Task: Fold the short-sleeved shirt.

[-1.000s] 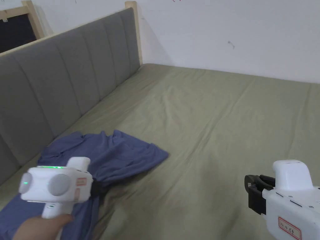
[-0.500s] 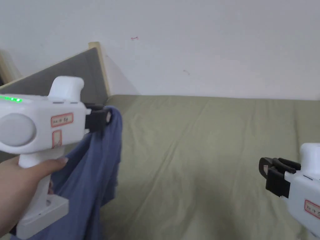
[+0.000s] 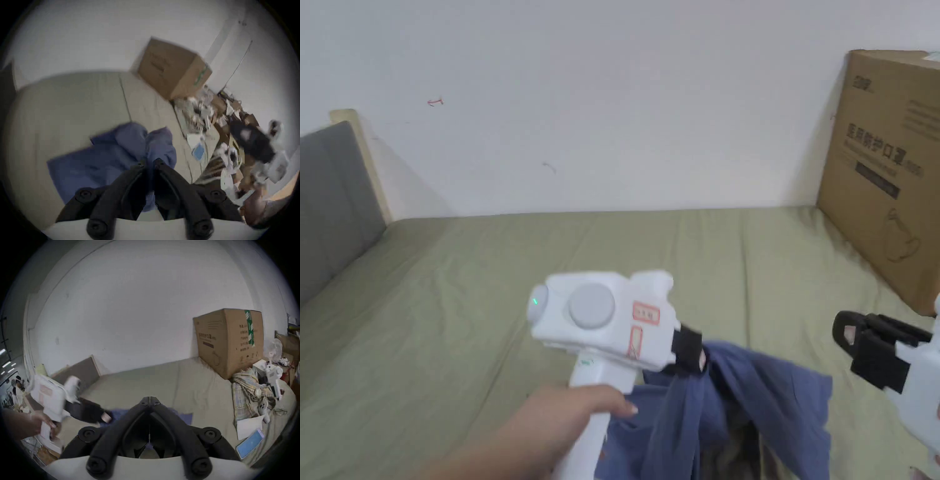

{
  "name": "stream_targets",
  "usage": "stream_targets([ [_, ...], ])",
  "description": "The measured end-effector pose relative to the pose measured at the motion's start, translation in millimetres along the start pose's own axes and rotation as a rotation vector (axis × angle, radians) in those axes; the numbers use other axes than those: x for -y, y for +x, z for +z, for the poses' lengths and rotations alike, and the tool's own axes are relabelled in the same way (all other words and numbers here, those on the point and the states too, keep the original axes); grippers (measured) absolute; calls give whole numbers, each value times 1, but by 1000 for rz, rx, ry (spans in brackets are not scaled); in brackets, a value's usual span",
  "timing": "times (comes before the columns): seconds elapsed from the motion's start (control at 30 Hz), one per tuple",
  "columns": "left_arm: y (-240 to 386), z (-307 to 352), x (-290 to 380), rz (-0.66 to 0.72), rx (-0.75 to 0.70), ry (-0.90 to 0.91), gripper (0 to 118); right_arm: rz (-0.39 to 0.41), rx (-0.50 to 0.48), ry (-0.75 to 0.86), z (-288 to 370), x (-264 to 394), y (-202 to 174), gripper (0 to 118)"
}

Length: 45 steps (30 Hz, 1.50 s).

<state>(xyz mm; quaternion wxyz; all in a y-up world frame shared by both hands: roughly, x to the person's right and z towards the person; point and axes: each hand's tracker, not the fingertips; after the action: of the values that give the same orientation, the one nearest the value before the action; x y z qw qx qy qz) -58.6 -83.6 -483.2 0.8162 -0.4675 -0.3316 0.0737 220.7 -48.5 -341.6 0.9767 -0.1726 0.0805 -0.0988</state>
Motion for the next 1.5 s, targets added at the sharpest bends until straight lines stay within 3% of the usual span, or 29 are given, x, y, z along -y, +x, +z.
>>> stream_targets([
  [0.1,-14,-52,28,97,20,-109,13,5,-6,-50,-8,16,8,0],
  [0.13,-21,-62,35,126,41,-122,29,11,12,-68,-10,22,9,0],
  [0.17,-26,-69,41,149,47,-134,74,10,16,-81,-14,26,11,0],
  [0.2,-28,-74,48,160,46,-156,103,2,13,-100,-17,30,14,0],
  [0.23,-31,-74,54,173,63,-151,109,-10,7,-120,-21,35,16,0],
  [0.33,-37,-54,54,192,62,-85,109,-16,15,-147,-29,41,17,0],
  [0.43,-39,-7,51,173,29,92,109,-24,26,-161,-34,41,16,0],
  [0.53,-30,65,63,51,-164,424,107,-31,13,-151,-32,36,11,0],
  [0.57,-28,82,69,36,-229,485,101,-29,12,-146,-32,35,9,0],
  [0.6,-29,100,78,35,-299,532,85,-25,10,-141,-31,34,7,0],
  [0.63,-31,113,86,37,-354,547,85,-21,9,-136,-31,33,5,0],
  [0.67,-35,122,92,58,-384,572,75,-18,9,-131,-31,32,2,0],
  [0.7,-42,130,99,81,-392,597,48,-16,7,-127,-32,32,0,0],
  [0.73,-52,132,102,120,-407,564,0,-16,1,-127,-34,32,-3,0],
  [0.83,-81,139,109,213,-320,536,0,-3,-17,-139,-39,33,-10,0],
  [0.9,-95,132,103,228,-412,488,0,10,-22,-149,-43,35,-15,0],
  [0.97,-119,118,88,240,-418,383,0,17,-27,-160,-47,38,-17,0],
  [1.03,-155,76,63,288,-430,112,0,22,-34,-179,-54,41,-17,0],
  [1.1,-185,41,52,323,-435,-51,0,30,-33,-200,-61,45,-15,0],
  [1.13,-195,23,48,319,-459,-48,0,34,-29,-209,-64,47,-14,0],
  [1.17,-205,13,43,322,-489,-49,10,36,-26,-218,-68,48,-13,0],
  [1.2,-215,2,37,329,-524,-52,41,37,-22,-230,-72,51,-11,0],
  [1.23,-225,-8,32,346,-544,-59,88,37,-15,-241,-75,53,-8,0],
  [1.27,-234,-20,34,358,-549,-82,118,36,-7,-251,-78,54,-6,0],
  [1.33,-243,-38,29,392,-546,-79,116,36,9,-274,-85,58,0,0],
  [1.5,-260,-78,41,287,-521,-177,113,35,71,-327,-111,73,15,1],
])
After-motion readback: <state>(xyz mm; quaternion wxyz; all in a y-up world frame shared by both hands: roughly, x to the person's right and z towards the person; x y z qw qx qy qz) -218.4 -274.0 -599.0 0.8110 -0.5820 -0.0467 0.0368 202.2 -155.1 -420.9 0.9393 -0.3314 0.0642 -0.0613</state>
